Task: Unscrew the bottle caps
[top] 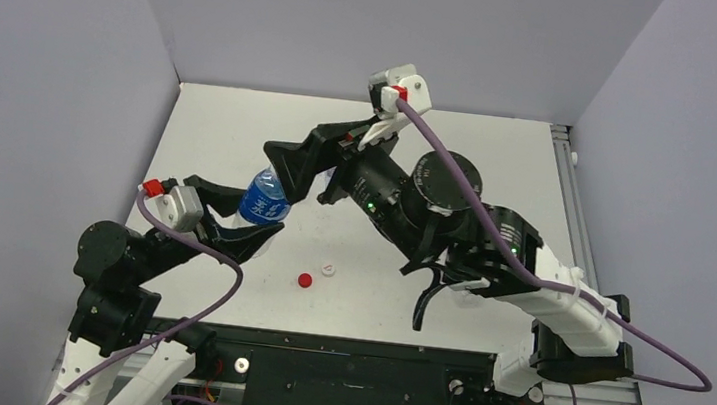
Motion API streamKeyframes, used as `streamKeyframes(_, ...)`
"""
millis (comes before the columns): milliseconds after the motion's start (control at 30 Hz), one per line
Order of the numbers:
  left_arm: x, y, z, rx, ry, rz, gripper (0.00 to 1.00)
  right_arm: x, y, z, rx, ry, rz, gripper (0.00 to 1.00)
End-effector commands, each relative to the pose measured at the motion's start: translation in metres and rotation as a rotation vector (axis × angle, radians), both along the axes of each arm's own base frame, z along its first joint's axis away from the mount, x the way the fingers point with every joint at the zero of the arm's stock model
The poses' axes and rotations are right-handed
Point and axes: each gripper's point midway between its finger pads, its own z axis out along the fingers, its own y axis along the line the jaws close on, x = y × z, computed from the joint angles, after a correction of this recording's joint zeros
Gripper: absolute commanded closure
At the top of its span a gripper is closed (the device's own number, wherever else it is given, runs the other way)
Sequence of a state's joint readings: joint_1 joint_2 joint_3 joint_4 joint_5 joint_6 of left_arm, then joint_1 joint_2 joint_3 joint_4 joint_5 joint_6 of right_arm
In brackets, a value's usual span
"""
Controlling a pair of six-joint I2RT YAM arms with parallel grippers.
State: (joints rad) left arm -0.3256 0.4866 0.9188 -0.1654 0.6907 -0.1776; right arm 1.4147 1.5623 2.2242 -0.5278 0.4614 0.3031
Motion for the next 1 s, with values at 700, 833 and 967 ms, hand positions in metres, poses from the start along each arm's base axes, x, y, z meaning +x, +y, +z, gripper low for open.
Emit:
streamKeyframes(700, 0.015, 0.015, 0.006, 0.018, -0.088, 0.131, 0.89, 0.03, 0.035, -0.031, 0.001, 0.1, 0.008, 0.95)
streamKeyframes(833, -0.01, 0.0, 0.015, -0.044, -0.026, -0.026, 0.89, 0.006, 0.032, -0.02, -0.021, -0.009, 0.179, 1.0)
streamKeyframes(967, -0.04, -0.015, 0.021, -0.093, 0.089, -0.222, 0.88, -0.046, 0.021, -0.008, -0.017, -0.164, 0.481, 1.0)
